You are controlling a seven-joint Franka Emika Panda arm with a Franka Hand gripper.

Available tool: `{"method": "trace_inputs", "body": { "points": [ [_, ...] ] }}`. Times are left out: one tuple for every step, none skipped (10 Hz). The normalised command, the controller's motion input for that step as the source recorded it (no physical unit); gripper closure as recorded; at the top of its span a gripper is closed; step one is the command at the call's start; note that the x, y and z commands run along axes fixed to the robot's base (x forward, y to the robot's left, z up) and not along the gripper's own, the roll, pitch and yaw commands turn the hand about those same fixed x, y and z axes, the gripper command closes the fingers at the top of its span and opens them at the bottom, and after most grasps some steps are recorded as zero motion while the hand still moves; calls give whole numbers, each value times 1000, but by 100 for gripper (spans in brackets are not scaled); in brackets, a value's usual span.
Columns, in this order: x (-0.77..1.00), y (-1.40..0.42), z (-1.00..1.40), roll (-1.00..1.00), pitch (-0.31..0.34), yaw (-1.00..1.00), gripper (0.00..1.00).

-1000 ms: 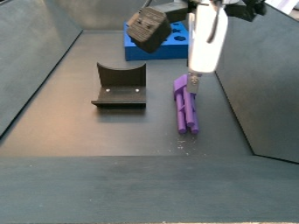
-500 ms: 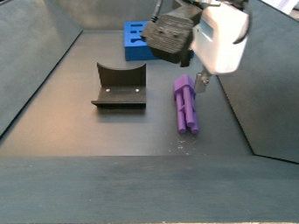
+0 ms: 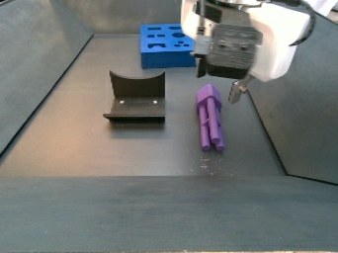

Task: Pick up the 3 prong object. Move up. Rotate the 3 prong object. Place the 3 prong object on the fixture. Regrasp the 3 prong object. Move to above the board. Insert the 3 prong object.
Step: Rotate the 3 prong object.

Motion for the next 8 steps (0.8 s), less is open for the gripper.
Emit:
{"method": "trace_inputs", "body": {
  "points": [
    [30,-2,-36,1,0,1000,0],
    [30,-2,-36,1,0,1000,0],
    [30,-2,-36,1,0,1000,0],
    [30,-2,-36,1,0,1000,0],
    [30,-2,-36,1,0,1000,0],
    [30,-2,-35,2,0,1000,0],
    [30,-2,-35,2,0,1000,0],
    [30,-2,-35,2,0,1000,0]
  ]
}}
